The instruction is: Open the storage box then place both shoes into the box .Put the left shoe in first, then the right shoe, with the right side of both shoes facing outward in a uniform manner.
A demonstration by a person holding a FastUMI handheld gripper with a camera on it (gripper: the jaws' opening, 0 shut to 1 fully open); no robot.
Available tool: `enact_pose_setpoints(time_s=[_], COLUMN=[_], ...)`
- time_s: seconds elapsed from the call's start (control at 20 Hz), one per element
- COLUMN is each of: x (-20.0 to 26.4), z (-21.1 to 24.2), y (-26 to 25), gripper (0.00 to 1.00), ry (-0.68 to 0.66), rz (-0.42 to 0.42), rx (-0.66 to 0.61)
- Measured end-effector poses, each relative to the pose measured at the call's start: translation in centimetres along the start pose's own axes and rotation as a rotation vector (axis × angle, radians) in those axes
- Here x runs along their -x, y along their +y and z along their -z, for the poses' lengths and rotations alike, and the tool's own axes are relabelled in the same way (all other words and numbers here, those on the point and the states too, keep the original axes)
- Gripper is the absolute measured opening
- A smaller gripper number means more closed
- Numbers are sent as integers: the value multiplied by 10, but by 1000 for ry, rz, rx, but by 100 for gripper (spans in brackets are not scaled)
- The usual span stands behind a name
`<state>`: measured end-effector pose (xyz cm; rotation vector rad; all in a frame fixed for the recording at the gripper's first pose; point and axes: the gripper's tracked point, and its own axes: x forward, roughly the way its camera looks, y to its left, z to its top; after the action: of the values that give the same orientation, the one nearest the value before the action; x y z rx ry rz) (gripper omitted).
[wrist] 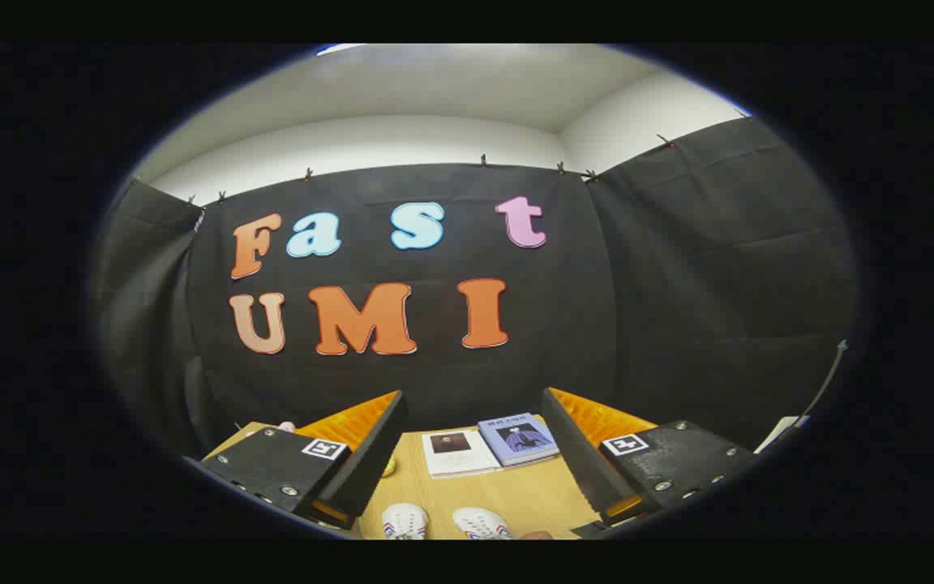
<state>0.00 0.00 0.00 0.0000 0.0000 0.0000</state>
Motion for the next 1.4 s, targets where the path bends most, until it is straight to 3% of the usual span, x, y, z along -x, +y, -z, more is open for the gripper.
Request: enact_pose_setpoints(time_s=[0.5, 1.0, 1.25, 1.4], x=[-11, -15, -11, -14], z=[8, 29, 58, 102], y=[-12, 7, 36, 46], gripper=[99, 99, 99, 98], ry=[20, 66, 132, 230], rz=[4, -63, -214, -260], rx=[8, -10, -172, -256])
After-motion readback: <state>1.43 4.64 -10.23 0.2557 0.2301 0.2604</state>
